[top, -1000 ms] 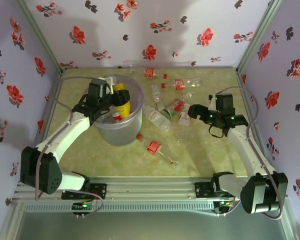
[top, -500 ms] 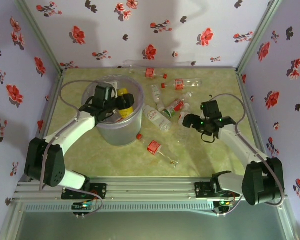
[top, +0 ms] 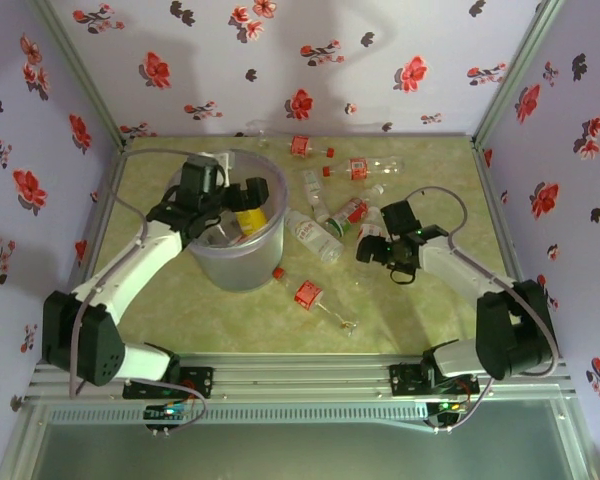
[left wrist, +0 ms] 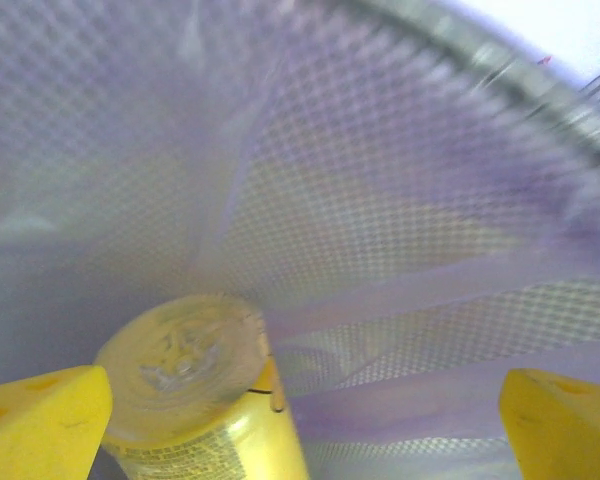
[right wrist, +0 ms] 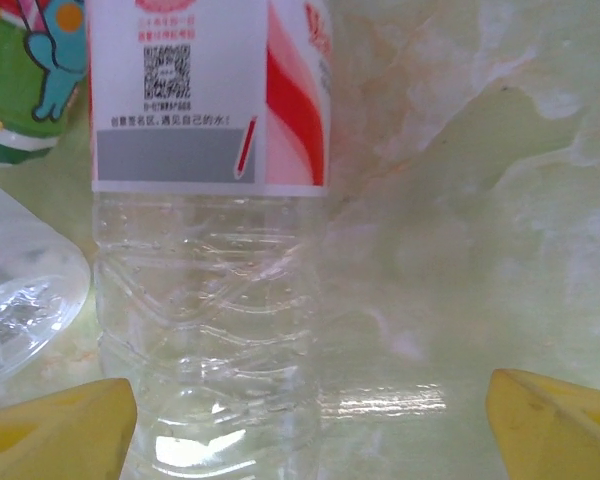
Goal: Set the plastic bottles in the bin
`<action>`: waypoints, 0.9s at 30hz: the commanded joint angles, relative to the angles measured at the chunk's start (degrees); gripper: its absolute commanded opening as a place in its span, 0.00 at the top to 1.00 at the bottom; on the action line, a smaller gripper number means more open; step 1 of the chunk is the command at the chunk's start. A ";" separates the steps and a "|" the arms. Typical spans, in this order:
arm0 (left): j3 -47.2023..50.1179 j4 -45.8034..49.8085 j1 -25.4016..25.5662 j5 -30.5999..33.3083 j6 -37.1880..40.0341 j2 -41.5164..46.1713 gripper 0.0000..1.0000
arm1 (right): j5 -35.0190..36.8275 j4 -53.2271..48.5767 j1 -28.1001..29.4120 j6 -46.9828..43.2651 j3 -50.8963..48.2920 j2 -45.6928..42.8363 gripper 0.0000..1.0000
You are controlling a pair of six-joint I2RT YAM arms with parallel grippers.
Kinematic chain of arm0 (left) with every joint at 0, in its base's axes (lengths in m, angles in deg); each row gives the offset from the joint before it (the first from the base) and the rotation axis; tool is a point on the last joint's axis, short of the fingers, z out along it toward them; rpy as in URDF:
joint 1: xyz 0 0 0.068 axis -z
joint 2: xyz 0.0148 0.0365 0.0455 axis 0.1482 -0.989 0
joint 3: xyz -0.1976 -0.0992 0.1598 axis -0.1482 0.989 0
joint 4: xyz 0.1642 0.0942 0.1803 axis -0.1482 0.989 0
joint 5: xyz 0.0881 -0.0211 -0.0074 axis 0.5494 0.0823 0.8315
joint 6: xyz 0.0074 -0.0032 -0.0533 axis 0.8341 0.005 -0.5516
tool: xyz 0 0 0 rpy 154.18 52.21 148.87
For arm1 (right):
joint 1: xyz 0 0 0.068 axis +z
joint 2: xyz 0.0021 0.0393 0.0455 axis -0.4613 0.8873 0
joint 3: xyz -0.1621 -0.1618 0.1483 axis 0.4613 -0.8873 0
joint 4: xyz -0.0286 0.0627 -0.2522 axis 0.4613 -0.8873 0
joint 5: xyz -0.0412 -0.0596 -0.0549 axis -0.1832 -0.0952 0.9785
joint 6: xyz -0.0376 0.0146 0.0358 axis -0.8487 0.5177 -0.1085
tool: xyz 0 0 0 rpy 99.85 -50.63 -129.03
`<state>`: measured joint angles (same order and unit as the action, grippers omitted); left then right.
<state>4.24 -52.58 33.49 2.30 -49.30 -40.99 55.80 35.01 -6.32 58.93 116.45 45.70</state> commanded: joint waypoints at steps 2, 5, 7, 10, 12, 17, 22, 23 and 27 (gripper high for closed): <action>-4.44 3.73 0.18 1.56 2.89 3.06 0.00 | 2.15 -0.21 1.80 1.34 1.50 2.51 0.10; -6.30 4.20 0.32 1.56 3.00 3.55 0.00 | 2.06 1.15 1.79 1.60 1.04 4.80 0.12; -7.27 4.52 0.43 1.50 3.21 3.88 0.00 | 1.80 1.84 1.79 1.44 1.17 6.61 0.14; -8.48 4.96 0.67 1.45 3.32 4.53 0.00 | 1.82 1.98 1.79 0.78 1.86 8.61 0.22; -8.99 5.19 0.63 1.52 3.21 5.21 0.00 | 2.43 1.40 1.71 0.35 2.39 8.55 0.26; -9.98 5.43 0.72 1.51 2.46 7.70 0.00 | 5.15 -2.07 1.15 -1.11 3.51 4.88 0.40; -11.46 4.71 2.24 0.28 1.30 8.99 0.00 | 6.39 -5.66 -0.57 -2.98 4.28 -0.84 0.51; -11.91 4.52 2.60 -0.43 0.96 8.74 0.00 | 6.01 -5.99 -0.96 -3.40 4.37 -2.22 0.53; -13.27 3.07 3.51 -4.06 -0.47 6.80 0.00 | 4.35 -6.54 -1.37 -5.48 5.38 -6.63 0.55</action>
<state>-7.06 -48.10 36.33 1.10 -48.40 -33.21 59.84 30.68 -7.39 55.89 119.60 41.57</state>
